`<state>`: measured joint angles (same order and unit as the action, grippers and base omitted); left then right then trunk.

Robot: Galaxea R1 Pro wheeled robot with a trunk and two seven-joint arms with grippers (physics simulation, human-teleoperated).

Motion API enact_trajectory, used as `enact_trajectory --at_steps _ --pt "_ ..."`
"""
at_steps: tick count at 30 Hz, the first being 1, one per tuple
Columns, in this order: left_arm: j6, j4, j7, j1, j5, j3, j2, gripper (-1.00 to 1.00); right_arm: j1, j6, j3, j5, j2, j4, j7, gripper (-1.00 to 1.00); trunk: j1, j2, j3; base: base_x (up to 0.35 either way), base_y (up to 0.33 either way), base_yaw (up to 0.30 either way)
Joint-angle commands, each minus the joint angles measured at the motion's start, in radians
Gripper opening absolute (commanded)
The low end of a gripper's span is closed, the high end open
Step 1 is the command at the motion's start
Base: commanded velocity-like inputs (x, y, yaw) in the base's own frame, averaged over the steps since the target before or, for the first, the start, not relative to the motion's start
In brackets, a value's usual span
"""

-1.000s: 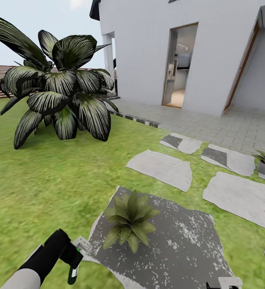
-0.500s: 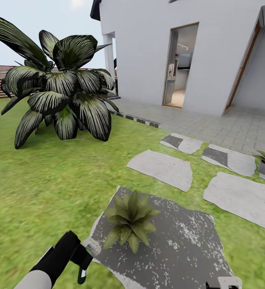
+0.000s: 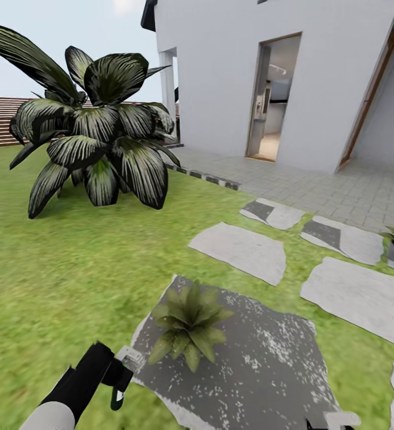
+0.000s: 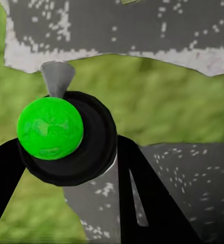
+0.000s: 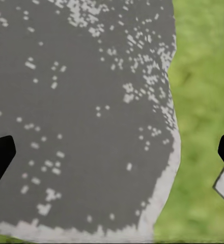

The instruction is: Pick up the pesticide atomizer in the garden and spray insectifuge to fully cover both potted plants in the garden.

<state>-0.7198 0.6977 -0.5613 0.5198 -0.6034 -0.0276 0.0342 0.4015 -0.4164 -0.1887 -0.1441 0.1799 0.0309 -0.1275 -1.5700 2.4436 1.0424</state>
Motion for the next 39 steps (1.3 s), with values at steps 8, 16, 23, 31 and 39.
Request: enact_trajectory --at_steps 8,16,23,31,39 --pt "-0.003 0.002 -0.003 0.0 -0.007 -0.006 0.0 -1.0 0.0 -0.002 -0.009 -0.009 -0.001 0.0 -0.002 1.0 0.001 0.0 0.001 -0.24 -0.194 0.179" --pt "-0.004 0.002 -0.007 0.001 -0.004 -0.008 -0.002 -1.0 0.0 -0.002 -0.009 -0.009 -0.002 0.0 -0.001 1.0 0.001 0.0 0.001 0.002 -0.251 0.194" --pt "-0.004 0.003 -0.008 0.001 -0.004 -0.008 -0.006 -1.0 0.0 -0.002 -0.009 -0.007 0.001 -0.002 -0.001 1.0 0.001 0.0 0.001 0.263 -0.154 0.008" --pt "-0.004 0.003 -0.008 0.001 -0.004 -0.008 -0.01 -1.0 0.0 -0.002 -0.009 -0.008 0.0 -0.001 0.0 1.0 0.001 0.0 0.001 0.188 -0.24 0.0" --pt "-0.004 0.003 -0.008 0.002 -0.004 -0.008 -0.008 -1.0 0.0 -0.002 -0.011 -0.008 -0.002 0.0 -0.001 1.0 0.001 0.0 0.001 0.013 -0.288 0.198"
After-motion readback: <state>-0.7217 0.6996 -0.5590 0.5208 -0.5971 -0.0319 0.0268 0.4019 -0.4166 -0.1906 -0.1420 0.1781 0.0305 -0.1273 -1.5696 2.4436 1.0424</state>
